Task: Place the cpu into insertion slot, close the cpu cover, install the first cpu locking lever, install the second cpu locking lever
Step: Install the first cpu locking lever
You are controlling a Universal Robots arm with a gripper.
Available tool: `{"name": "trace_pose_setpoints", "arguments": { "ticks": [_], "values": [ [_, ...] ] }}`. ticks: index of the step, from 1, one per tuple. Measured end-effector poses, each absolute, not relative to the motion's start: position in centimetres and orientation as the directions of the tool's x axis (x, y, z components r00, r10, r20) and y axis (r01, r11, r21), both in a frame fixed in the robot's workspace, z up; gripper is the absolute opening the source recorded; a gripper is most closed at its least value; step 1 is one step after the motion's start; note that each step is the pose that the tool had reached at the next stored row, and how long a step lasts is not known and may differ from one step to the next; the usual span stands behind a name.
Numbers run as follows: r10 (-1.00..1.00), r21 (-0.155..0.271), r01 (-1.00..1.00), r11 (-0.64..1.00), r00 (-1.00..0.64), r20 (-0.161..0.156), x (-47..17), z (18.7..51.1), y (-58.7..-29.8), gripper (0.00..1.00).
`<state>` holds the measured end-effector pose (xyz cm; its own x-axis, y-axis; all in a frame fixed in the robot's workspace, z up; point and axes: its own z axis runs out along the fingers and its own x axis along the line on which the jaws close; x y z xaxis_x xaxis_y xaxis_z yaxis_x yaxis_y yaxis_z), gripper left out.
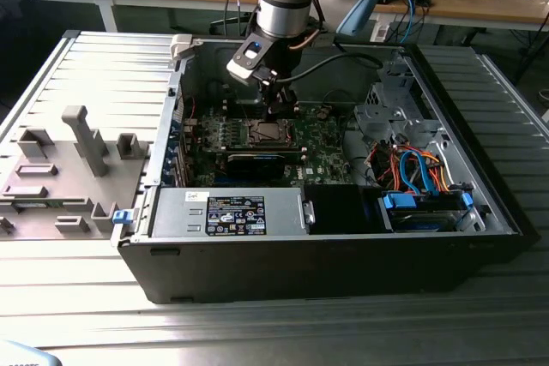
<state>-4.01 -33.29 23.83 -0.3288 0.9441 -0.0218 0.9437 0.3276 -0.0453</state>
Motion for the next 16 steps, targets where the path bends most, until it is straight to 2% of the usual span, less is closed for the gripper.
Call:
{"name": "trace_pose_setpoints", "arguments": {
  "ticks": [16],
  "values": [
    [0.931, -0.045, 0.931, 0.363, -0.364, -0.022, -4.01, 23.83, -33.28, 0.11]
  ]
}}
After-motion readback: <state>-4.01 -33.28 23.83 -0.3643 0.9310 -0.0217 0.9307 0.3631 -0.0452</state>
